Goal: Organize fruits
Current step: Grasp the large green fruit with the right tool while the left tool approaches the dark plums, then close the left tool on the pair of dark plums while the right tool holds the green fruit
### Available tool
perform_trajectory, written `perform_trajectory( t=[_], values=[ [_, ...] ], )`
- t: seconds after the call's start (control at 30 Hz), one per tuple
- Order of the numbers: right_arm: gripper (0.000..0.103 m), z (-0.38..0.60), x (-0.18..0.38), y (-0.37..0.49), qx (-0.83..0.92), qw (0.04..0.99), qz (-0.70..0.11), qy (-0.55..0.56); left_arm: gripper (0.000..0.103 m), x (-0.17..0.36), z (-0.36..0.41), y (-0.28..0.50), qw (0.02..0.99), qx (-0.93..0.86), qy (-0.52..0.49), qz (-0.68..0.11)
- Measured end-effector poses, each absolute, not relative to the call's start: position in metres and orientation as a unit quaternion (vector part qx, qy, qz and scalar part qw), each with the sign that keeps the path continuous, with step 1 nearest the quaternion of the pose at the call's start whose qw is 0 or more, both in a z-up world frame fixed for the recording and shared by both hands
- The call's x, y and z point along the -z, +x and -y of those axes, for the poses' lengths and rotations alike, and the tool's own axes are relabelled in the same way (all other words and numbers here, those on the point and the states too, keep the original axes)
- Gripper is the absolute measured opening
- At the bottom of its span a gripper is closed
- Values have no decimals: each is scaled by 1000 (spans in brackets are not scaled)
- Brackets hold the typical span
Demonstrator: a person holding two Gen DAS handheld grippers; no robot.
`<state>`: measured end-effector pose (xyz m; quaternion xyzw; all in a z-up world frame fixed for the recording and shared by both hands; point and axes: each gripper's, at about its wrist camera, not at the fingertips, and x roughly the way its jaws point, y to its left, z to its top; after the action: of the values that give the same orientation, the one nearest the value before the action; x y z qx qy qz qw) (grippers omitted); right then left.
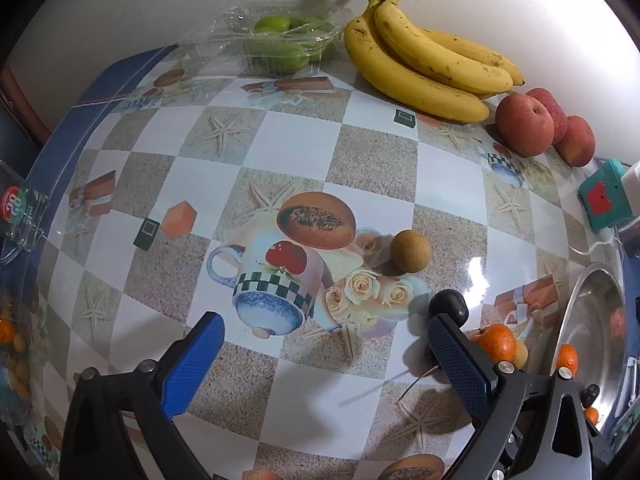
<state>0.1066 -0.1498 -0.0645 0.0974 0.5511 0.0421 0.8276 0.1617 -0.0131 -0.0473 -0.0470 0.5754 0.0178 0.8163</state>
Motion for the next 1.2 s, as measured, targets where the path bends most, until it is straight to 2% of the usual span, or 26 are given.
perform_trajectory(
  t=[0.43,0.73,0.83,0.9,1.03,1.1,1.2],
  values=[
    [47,167,55,101,-53,821,-544,166,103,40,19,161,821,-12,-47,-569],
    [47,191,23,94,-40,833,-510,209,102,34,32,161,830,12,-54,-555],
    [47,203,18,91,-25,832,-506,223,98,34,38,164,834,20,-47,-550],
    [47,212,17,90,-10,831,-506,231,92,34,43,166,835,27,-41,-548],
    [47,229,16,86,8,826,-507,245,91,37,52,170,834,36,-34,-550],
    [47,232,17,86,12,823,-511,247,82,40,57,171,832,39,-28,-552],
    [47,233,16,85,17,823,-513,243,80,46,65,172,828,44,-19,-559]
  ],
)
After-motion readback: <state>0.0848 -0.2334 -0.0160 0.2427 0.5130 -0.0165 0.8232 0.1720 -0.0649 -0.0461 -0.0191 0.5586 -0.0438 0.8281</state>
